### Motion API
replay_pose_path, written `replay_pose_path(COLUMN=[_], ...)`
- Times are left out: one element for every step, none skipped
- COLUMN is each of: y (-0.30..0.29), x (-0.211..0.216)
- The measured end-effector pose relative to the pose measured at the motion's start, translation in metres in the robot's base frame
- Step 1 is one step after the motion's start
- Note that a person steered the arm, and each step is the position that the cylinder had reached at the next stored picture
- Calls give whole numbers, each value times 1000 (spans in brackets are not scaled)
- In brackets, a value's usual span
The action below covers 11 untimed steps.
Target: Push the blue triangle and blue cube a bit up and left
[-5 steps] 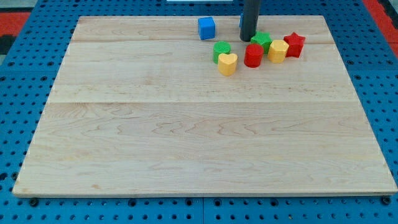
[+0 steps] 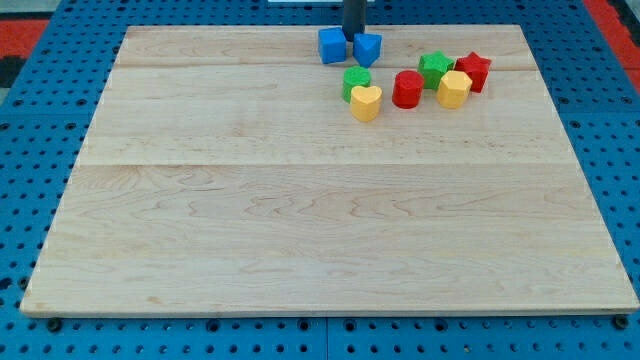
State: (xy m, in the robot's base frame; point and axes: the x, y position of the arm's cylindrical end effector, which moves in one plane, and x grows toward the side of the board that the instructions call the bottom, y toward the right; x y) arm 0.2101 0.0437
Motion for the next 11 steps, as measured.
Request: replay_pose_path(y=[2, 36, 71, 68, 54, 2, -32, -28, -10, 2, 24], x=[0, 2, 17, 35, 38, 35, 33, 33, 33, 33, 26])
